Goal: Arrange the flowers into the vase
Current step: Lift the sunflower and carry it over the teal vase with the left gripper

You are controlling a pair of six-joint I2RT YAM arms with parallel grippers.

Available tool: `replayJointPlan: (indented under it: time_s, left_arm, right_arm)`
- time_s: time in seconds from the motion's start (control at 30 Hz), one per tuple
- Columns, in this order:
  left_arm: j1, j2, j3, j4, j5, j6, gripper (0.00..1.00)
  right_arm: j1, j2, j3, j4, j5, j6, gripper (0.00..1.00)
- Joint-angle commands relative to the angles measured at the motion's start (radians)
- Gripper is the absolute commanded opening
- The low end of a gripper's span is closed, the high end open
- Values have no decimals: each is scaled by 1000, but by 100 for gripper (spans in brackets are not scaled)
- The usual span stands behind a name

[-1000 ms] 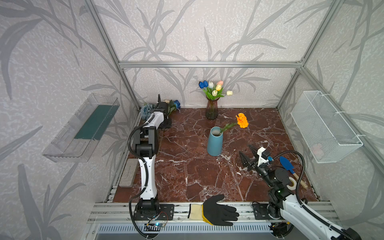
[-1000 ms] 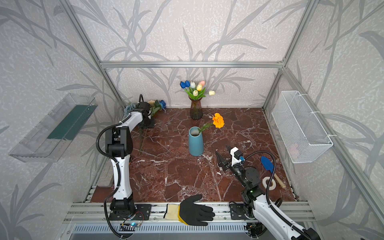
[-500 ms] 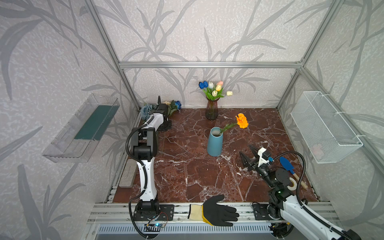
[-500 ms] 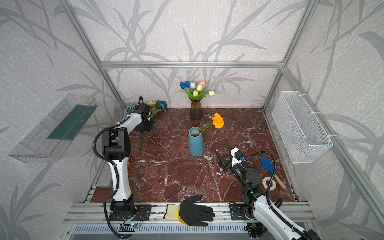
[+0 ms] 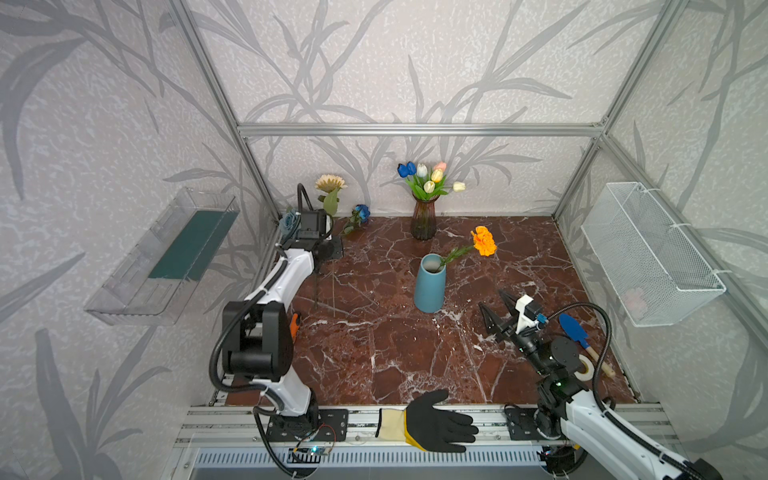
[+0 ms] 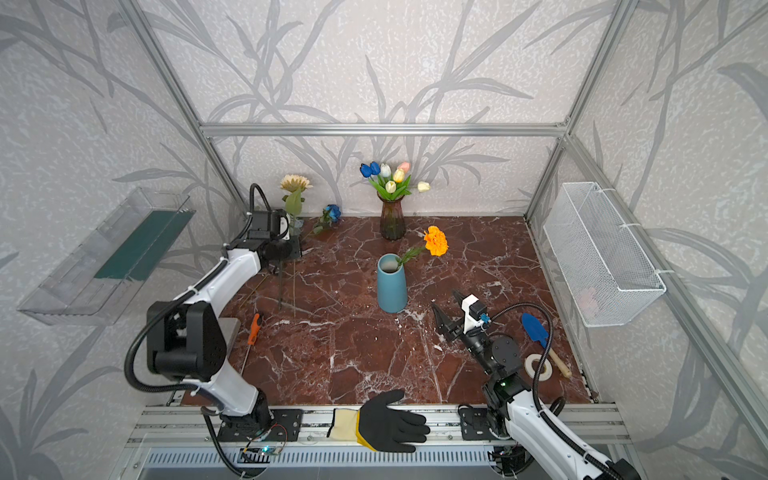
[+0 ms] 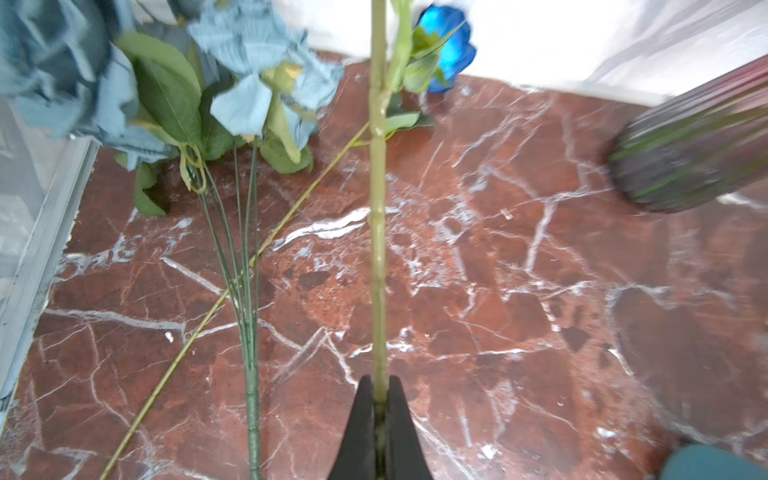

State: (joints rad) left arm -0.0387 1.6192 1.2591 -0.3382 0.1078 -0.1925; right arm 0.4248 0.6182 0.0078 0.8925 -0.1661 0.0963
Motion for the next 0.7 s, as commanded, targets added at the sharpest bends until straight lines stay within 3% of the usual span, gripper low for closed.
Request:
replayJointPlan:
  time_s: [0.0, 0.27, 0.67]
  left_arm:
    - [-18, -121, -110, 267, 100, -62, 0]
    - [-85, -310, -304, 709, 253, -77, 0]
    - [-238, -433, -326, 970, 384, -37, 0]
  right_arm:
    - [5, -6, -17, 23, -7, -3, 70]
    - [6, 3, -12, 19, -19, -12, 75]
    - [8, 14, -15, 35, -29, -19, 84]
